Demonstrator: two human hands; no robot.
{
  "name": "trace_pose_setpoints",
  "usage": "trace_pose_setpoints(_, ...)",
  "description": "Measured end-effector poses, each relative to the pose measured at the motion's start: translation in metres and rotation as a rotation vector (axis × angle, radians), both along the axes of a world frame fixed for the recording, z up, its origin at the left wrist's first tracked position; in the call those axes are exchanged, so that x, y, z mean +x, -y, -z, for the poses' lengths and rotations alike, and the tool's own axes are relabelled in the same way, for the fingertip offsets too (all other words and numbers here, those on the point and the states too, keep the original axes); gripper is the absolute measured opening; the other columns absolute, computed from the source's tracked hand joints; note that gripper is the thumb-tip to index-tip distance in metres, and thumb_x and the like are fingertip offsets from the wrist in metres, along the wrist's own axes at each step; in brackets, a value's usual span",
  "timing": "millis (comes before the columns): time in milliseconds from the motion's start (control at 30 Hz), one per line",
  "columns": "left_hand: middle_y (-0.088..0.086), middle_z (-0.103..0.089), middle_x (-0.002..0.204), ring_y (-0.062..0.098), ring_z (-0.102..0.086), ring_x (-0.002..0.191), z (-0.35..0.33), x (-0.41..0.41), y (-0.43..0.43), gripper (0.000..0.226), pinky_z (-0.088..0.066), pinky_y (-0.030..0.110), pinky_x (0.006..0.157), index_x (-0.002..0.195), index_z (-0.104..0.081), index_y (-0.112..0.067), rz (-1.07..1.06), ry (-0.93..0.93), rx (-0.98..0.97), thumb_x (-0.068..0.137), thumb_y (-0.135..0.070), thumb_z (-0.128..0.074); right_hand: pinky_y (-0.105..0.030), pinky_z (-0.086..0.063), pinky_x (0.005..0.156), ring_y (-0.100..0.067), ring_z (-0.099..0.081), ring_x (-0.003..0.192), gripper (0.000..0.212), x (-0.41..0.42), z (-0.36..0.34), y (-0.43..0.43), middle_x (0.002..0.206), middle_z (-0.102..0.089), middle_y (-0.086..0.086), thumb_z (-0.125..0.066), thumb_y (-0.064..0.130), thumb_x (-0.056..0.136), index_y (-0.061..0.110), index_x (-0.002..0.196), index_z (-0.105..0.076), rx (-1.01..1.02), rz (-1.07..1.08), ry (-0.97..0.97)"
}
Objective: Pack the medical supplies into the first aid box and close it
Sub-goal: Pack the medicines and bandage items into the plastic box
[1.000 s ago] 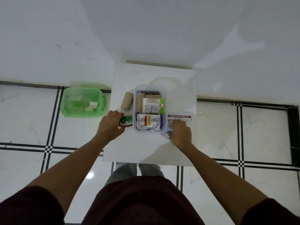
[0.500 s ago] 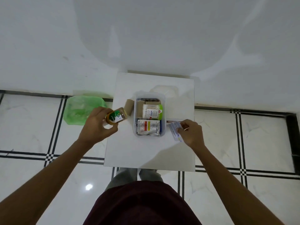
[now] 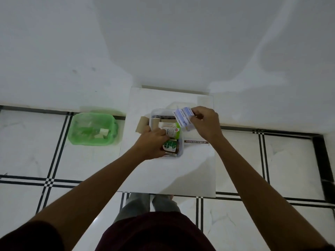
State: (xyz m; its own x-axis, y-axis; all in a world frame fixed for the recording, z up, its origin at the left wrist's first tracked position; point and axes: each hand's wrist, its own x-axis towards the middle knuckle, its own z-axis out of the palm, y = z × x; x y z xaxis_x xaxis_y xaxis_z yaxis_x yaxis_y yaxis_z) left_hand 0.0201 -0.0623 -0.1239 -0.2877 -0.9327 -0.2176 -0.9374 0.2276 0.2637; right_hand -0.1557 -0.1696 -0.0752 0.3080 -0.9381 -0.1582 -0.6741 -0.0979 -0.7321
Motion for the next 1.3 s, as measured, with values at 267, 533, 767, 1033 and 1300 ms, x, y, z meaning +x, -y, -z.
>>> trace_pose_setpoints(267, -0.007, -0.077, 0.082, 0.017, -0.071, 0.079, 0.012, 0.004, -0.012, 0.038, -0.052, 0.045, 0.074, 0.081, -0.077, -0.024, -0.033, 0.044, -0.093, 0.05, -0.043, -0.088, -0.037, -0.028, 0.076, -0.023, -0.056, 0.094, 0.029, 0.058, 0.023, 0.026, 0.095, -0.069, 0.003, -0.048, 0.012, 0.088, 0.027, 0.105, -0.065, -0.305, -0.477, -0.475)
trace_pose_setpoints(533, -0.002, -0.07, 0.086, 0.018, -0.053, 0.08, 0.024, 0.029, -0.016, 0.013, -0.036, 0.032, 0.067, 0.085, -0.07, -0.019, -0.407, -0.33, -0.356, 0.082, -0.031, -0.067, -0.036, -0.033, 0.077, -0.024, -0.056, 0.089, 0.023, 0.061, 0.053, 0.025, 0.088, -0.067, -0.001, -0.047, 0.022, 0.093, 0.02, 0.088, -0.069, -0.297, -0.573, -0.62)
trace_pose_setpoints(767, 0.014, -0.067, 0.088, 0.023, -0.057, 0.073, 0.041, 0.066, 0.006, 0.013, -0.038, 0.026, 0.067, 0.091, -0.068, -0.005, -0.943, -0.483, -0.158, 0.082, -0.014, -0.064, -0.038, -0.031, 0.07, -0.027, -0.046, 0.09, 0.021, 0.036, 0.068, 0.024, 0.093, -0.055, -0.006, -0.053, 0.033, 0.092, 0.024, 0.095, -0.073, -0.327, -0.482, -0.522)
trace_pose_setpoints(1033, 0.019, -0.065, 0.11, 0.032, -0.061, 0.096, 0.063, 0.064, 0.03, 0.041, -0.041, 0.03, 0.075, 0.113, -0.064, -0.001, -1.003, -0.379, 0.104, 0.081, -0.026, -0.068, -0.043, -0.032, 0.08, -0.028, -0.042, 0.099, 0.024, 0.026, 0.074, 0.022, 0.106, -0.046, -0.009, -0.048, 0.039, 0.095, 0.034, 0.105, -0.07, -0.206, -0.393, -0.517)
trace_pose_setpoints(1300, 0.004, -0.036, 0.045, 0.018, -0.034, 0.044, 0.054, 0.059, 0.052, 0.032, -0.026, 0.024, 0.046, 0.048, -0.047, -0.004, -1.088, -0.379, 0.245, 0.075, -0.017, -0.058, -0.027, -0.034, 0.067, -0.016, -0.046, 0.087, 0.006, 0.02, 0.08, 0.032, 0.086, -0.049, 0.0, -0.074, 0.019, 0.077, 0.017, 0.082, -0.071, -0.105, 0.017, -0.056)
